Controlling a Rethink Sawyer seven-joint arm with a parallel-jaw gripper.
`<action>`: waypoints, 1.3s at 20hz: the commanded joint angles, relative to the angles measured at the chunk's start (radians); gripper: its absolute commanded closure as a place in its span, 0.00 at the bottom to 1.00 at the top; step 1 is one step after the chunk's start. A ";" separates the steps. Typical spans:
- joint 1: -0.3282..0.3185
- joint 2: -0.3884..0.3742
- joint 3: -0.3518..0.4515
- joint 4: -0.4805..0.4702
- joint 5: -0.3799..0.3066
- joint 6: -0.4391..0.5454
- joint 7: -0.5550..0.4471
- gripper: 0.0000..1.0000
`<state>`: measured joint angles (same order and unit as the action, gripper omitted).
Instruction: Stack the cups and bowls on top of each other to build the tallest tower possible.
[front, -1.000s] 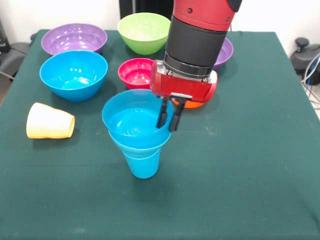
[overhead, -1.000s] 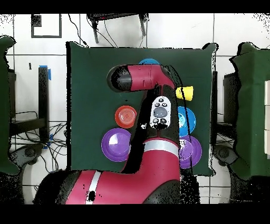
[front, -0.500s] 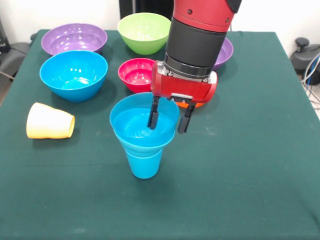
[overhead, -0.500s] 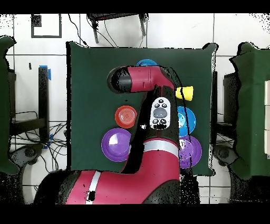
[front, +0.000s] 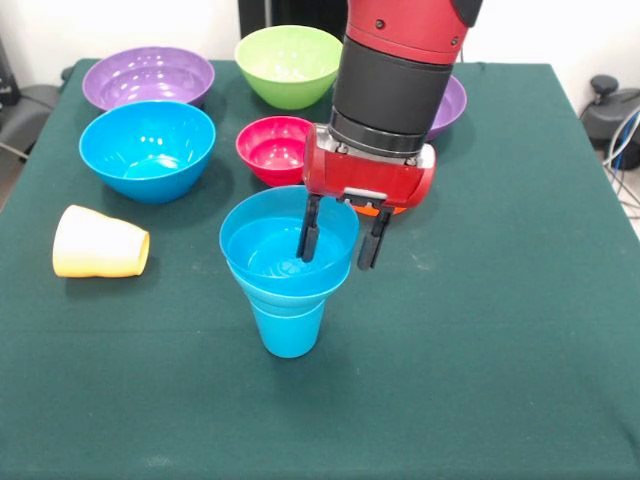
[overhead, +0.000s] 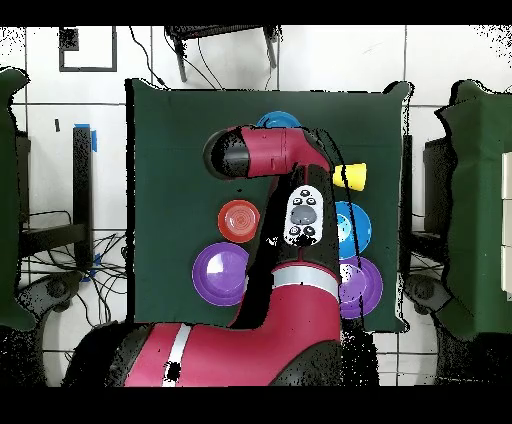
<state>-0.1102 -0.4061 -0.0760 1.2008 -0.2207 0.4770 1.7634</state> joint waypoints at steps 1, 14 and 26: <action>0.002 -0.008 0.087 0.086 0.001 -0.011 0.071 0.00; 0.034 -0.145 0.032 0.128 0.006 0.144 0.038 0.00; 0.056 -0.194 0.022 0.201 0.040 0.153 0.098 0.00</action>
<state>-0.0872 -0.5941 -0.0965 1.2650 -0.1925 0.5136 1.7634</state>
